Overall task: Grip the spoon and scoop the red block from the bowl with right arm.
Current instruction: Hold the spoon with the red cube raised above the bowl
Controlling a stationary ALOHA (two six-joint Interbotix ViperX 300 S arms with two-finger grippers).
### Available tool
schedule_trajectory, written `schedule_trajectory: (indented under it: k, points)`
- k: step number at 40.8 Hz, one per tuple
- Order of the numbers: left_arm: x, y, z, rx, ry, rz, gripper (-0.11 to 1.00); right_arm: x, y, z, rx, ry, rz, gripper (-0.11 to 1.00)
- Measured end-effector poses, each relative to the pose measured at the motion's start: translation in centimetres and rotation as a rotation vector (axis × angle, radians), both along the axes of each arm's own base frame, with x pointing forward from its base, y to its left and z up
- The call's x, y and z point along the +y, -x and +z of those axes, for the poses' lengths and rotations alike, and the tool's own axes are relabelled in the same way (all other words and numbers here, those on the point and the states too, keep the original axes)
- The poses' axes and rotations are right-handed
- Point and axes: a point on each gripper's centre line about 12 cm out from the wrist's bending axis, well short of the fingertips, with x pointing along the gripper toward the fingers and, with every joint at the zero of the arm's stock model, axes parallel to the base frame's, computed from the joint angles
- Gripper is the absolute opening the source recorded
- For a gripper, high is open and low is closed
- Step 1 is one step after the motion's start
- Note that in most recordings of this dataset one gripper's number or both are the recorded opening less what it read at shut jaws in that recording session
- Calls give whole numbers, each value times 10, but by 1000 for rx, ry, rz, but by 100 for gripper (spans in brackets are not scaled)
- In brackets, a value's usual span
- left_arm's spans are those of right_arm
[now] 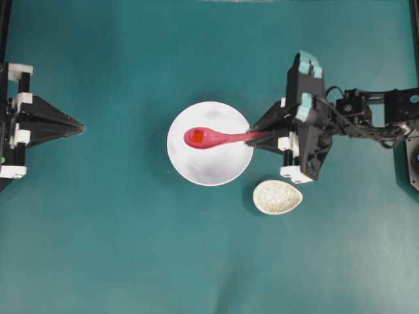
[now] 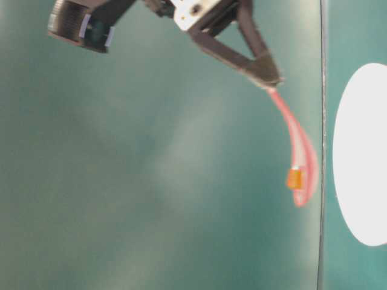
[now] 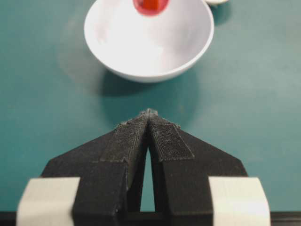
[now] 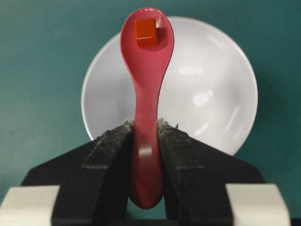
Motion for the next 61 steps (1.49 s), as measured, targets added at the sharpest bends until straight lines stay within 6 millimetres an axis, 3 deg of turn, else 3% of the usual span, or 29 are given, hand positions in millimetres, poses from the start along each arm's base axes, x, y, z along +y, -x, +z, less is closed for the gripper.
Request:
schedule_trajectory:
  k: [28, 61]
  points:
    - [0, 0, 1, -2, 0, 2, 0, -6, 15, 43, -44, -6, -3, 24]
    - [0, 0, 0, 0, 7, 2, 0, -7, 14, 45, -50, -3, -5, 24]
